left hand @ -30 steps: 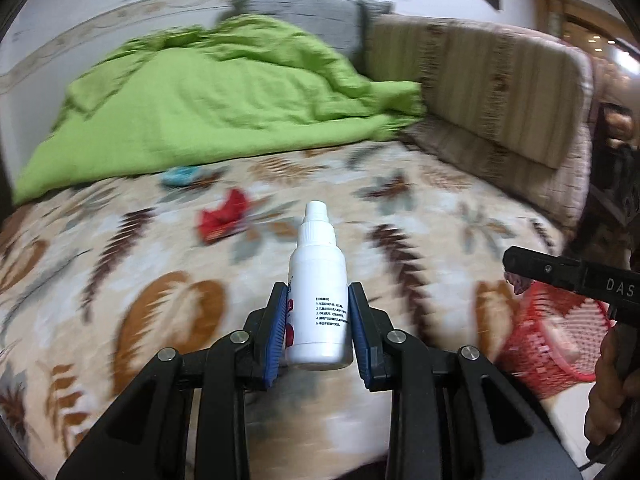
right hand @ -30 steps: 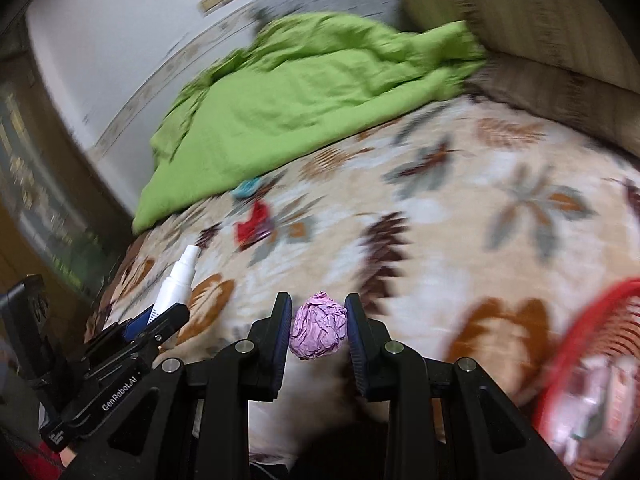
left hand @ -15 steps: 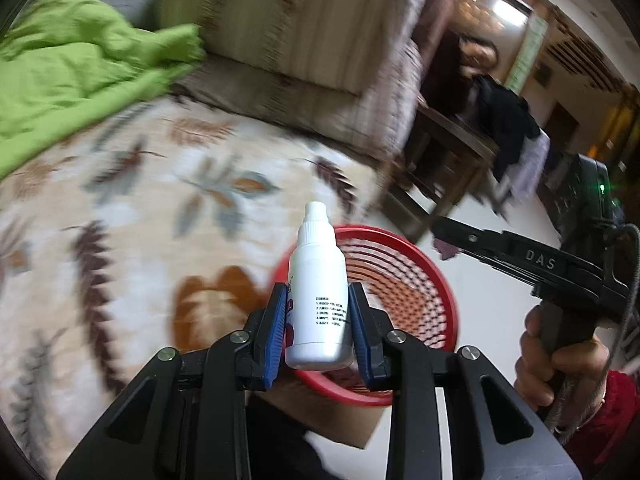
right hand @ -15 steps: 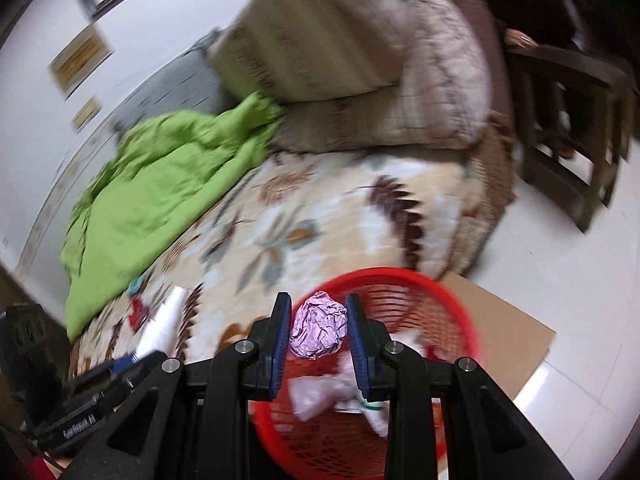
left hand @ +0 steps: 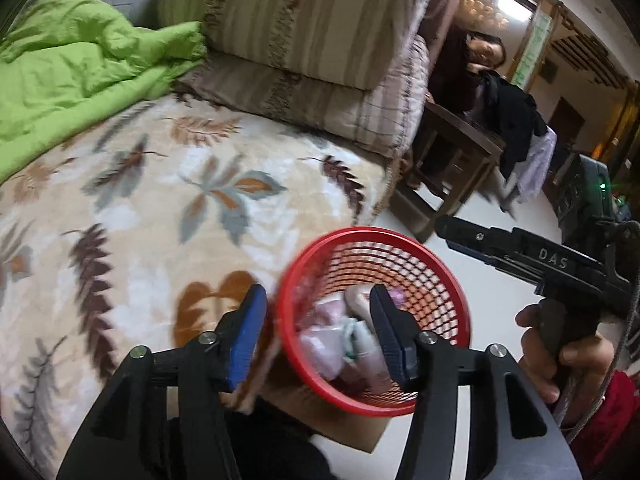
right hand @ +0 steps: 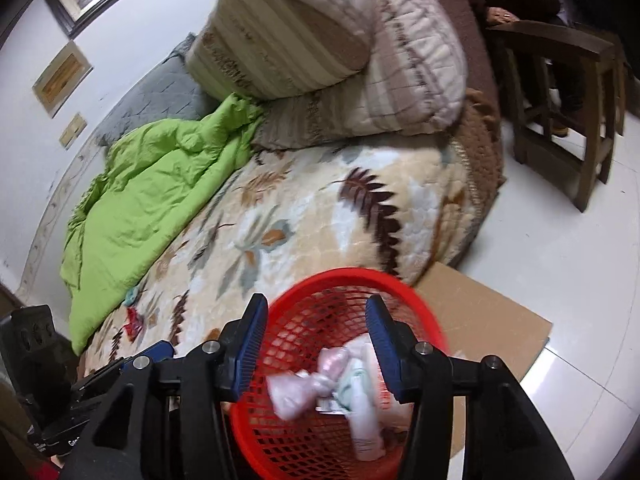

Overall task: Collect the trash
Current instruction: 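Hold both items over the red basket and open both tools, then move both open tools back over the red bag and blue tissue pack, then grasp the red plastic bag with the right tool while the left tool grasps the blue tissue pack, then lift the blue tissue pack and red bag and carry them toward the red basket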

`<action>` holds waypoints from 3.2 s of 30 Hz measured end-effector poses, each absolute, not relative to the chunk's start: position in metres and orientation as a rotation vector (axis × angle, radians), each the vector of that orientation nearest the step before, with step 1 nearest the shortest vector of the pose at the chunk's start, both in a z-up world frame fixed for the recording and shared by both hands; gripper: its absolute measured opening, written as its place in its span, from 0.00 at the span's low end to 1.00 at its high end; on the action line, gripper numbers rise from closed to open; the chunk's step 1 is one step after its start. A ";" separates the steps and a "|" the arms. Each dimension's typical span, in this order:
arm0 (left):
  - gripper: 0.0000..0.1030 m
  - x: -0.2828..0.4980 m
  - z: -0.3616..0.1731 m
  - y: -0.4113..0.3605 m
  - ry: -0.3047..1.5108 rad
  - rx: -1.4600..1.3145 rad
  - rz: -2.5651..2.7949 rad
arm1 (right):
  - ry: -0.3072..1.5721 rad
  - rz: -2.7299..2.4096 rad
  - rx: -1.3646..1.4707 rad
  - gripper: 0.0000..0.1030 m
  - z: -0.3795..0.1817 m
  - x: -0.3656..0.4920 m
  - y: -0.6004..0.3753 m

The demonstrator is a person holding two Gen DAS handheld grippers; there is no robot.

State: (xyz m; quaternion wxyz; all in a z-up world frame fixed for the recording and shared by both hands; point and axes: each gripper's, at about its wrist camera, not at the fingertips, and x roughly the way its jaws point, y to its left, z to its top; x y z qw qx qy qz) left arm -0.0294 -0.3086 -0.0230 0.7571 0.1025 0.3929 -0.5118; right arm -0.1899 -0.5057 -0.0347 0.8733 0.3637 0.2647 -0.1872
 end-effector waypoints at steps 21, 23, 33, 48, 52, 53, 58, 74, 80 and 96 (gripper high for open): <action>0.54 0.112 -0.010 -0.039 0.805 -0.024 -0.449 | 0.762 0.116 0.616 0.55 -0.021 0.030 -0.328; 0.54 0.125 -0.013 -0.013 0.815 -0.066 -0.392 | 0.788 0.149 0.601 0.57 -0.023 0.064 -0.304; 0.55 0.169 -0.023 0.063 0.814 -0.186 -0.245 | 0.867 0.150 0.547 0.64 -0.055 0.221 -0.220; 0.59 0.274 -0.023 0.027 0.893 -0.230 -0.234 | 0.747 0.030 0.619 0.32 -0.070 0.239 -0.228; 0.61 0.337 -0.030 0.001 0.971 -0.328 -0.198 | 0.700 -0.025 0.654 0.32 -0.071 0.232 -0.249; 0.61 0.356 -0.033 -0.006 0.993 -0.333 -0.190 | 0.700 -0.030 0.676 0.32 -0.074 0.232 -0.254; 0.62 0.433 -0.052 -0.022 1.049 -0.371 -0.068 | 0.707 -0.053 0.699 0.32 -0.077 0.238 -0.265; 0.75 0.526 -0.107 -0.070 1.136 -0.137 0.070 | 0.636 -0.017 0.736 0.32 -0.061 0.233 -0.277; 0.32 0.490 -0.100 -0.047 1.049 -0.076 -0.032 | 0.635 -0.014 0.723 0.32 -0.060 0.233 -0.274; 0.26 0.255 -0.060 -0.011 0.830 -0.069 -0.244 | 0.608 0.019 0.622 0.32 -0.050 0.223 -0.260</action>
